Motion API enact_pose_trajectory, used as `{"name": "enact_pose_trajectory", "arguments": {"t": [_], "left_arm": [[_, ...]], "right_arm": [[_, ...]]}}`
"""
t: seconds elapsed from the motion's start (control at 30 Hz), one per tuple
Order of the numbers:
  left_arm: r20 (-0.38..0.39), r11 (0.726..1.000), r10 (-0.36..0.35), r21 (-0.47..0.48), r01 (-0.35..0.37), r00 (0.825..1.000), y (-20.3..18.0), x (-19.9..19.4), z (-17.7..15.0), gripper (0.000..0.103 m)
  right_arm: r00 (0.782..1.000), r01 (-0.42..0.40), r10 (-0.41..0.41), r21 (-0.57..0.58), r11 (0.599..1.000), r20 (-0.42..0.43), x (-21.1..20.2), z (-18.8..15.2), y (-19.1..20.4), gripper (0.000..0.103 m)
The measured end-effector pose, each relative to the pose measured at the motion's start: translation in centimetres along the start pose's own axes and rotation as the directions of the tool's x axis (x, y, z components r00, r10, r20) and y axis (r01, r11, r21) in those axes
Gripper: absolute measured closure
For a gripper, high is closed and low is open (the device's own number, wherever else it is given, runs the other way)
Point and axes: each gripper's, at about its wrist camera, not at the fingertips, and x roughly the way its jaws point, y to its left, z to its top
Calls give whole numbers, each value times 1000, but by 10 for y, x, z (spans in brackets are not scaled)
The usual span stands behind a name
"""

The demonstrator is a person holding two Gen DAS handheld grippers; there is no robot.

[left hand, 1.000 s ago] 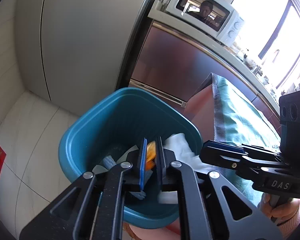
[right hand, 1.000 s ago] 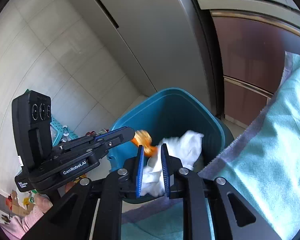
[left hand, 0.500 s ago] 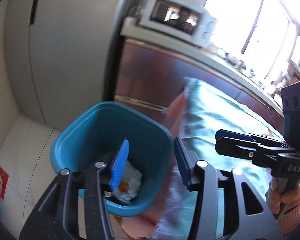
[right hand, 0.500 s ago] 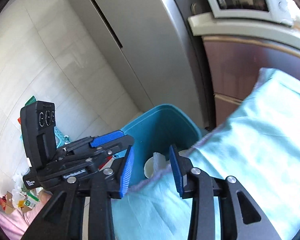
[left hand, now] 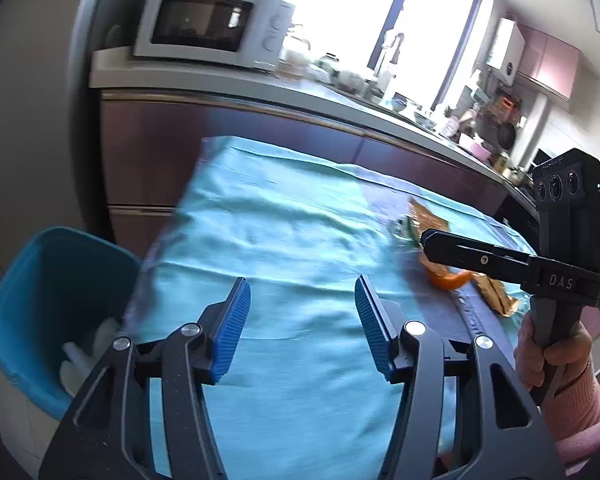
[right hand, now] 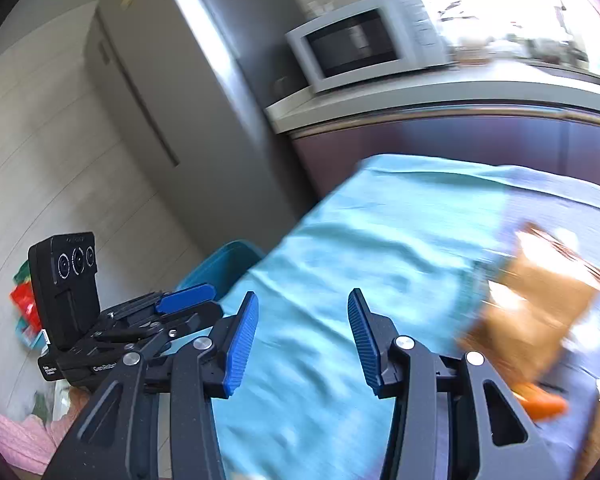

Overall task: Collect trash
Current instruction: 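Move both open tools back toward the table, then grasp the gold snack wrapper with the left tool while the right tool approaches the orange peel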

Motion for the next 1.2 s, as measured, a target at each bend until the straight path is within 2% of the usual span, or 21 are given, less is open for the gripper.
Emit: {"name": "enact_pose_trajectory", "arguments": {"t": [0.17,0.4,0.6,0.77,0.87,0.9,1.03,1.13,1.2], "left_arm": [[-49,996,-76,34,78,996,-38,30,1,48],[-143,984,-152,71,163,978,-87,81,6,47],[-212,976,-191,59,208,958,-114,124,15,47],[-291,974,-207,29,225,934,-125,157,23,47],[-311,969,-234,-3,245,921,-129,173,28,48],[-313,968,-243,-14,251,918,-130,177,29,51],[-313,963,-268,-49,266,911,-130,186,32,78],[-298,960,-275,-34,278,914,-130,182,31,87],[-283,959,-278,-22,284,918,-129,175,31,89]], "right_arm": [[996,73,-76,79,994,40,-38,-16,-38,59],[986,131,-147,184,974,75,-66,-29,-89,59],[984,135,-156,214,967,84,-72,-36,-109,59],[986,124,-147,240,963,83,-73,-36,-121,59],[987,118,-142,253,960,81,-72,-36,-127,59],[987,116,-141,258,959,80,-71,-36,-128,59],[988,111,-136,263,958,78,-71,-38,-131,59],[988,113,-138,264,958,75,-71,-38,-132,59],[987,113,-138,269,956,76,-71,-37,-135,59]]}}
